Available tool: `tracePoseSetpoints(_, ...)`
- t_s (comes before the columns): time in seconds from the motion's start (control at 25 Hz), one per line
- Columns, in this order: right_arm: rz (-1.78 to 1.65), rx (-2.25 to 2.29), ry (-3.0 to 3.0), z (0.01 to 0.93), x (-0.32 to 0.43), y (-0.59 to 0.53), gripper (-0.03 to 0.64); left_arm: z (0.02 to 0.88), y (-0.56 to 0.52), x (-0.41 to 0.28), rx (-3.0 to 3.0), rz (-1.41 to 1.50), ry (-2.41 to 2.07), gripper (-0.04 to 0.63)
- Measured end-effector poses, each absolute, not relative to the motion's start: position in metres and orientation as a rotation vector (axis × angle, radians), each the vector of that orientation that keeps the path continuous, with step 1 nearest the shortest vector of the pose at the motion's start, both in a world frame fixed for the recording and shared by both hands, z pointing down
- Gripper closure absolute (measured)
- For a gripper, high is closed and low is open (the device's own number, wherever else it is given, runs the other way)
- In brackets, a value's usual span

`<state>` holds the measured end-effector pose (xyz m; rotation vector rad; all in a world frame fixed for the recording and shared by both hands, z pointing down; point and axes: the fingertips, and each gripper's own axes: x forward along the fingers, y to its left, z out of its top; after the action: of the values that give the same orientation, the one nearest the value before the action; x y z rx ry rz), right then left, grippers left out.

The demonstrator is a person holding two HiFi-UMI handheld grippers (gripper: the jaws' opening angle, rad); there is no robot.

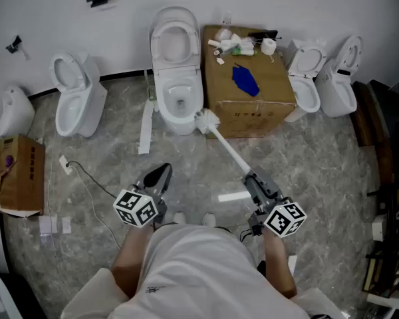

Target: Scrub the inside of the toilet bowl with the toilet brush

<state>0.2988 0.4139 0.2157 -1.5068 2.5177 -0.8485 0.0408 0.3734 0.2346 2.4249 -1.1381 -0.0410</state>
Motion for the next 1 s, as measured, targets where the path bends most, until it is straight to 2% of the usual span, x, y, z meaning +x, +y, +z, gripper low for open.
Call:
tracePoseSetpoints(0.36,-0.847,-1.495,2.517,0.213,0.283,0.412,0.460,0.235,0.375,0.034,2.436,-0.062,-1.106,0.606)
tracePoseSetpoints(1.0,-0.842,-1.505,2.497,0.217,0.234,0.416,0.459,0.240,0.383,-0.021,2.459,-0.055,-1.104,0.604)
